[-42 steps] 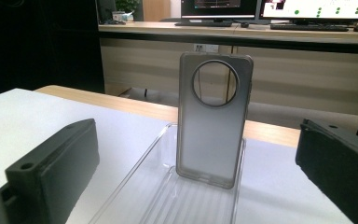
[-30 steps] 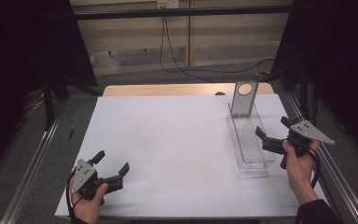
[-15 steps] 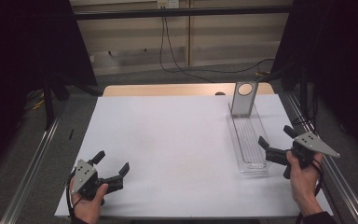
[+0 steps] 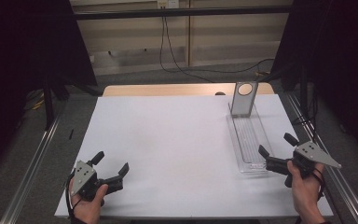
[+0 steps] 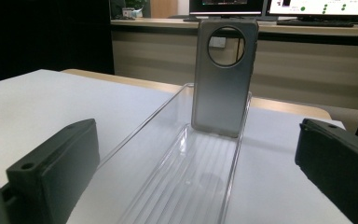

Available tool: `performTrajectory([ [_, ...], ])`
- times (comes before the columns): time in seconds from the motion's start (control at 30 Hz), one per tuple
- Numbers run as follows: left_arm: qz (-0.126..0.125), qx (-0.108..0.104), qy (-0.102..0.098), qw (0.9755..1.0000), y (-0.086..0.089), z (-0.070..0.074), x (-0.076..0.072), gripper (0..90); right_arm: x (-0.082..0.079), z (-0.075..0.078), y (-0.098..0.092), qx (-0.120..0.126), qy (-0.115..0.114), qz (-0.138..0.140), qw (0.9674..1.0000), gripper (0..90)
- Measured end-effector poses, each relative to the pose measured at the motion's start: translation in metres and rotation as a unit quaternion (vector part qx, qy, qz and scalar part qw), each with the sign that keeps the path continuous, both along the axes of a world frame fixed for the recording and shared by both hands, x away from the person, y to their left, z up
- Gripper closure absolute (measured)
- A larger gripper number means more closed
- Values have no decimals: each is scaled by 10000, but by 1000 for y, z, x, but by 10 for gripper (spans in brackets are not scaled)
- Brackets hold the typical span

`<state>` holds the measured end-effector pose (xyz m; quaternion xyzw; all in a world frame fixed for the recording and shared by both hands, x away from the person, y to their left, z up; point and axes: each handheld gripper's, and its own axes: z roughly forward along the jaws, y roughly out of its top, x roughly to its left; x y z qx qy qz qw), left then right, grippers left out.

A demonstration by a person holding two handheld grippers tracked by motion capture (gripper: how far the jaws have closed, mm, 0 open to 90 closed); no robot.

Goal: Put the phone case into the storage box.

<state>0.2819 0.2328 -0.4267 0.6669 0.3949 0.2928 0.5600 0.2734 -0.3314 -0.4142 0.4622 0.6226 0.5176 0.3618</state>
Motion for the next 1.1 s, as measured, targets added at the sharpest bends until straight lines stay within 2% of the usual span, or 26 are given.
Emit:
performTrajectory([
  [0.23, -20, 55, -19, 10000, 0, 0, -1, 32, -9, -7, 0, 14, 52, 11, 10000, 0],
  [0.5, 48, -7, -22, 10000, 2, 1, -3, 32, -22, -14, -5, -47, 60, 20, 10000, 0],
  [0.6, 44, 2, -15, 10000, 1, 1, -4, 32, -27, -16, -7, -93, 35, 1, 10000, 0],
  [0.8, 2, 38, 10, 10000, 3, 1, -9, 32, -35, -20, -10, -4, 33, -76, 10000, 0],
  [0.87, 57, -29, -10, 10000, 4, 2, -11, 32, -38, -20, -11, -38, 2, -102, 9999, 0],
  [0.97, 26, 38, 7, 10000, 4, 1, -11, 32, -43, -20, -12, -94, -78, -116, 9999, 0],
  [1.1, 24, 61, 1, 10000, 4, 1, -11, 32, -48, -25, -15, -3, 42, -117, 9999, 0],
])
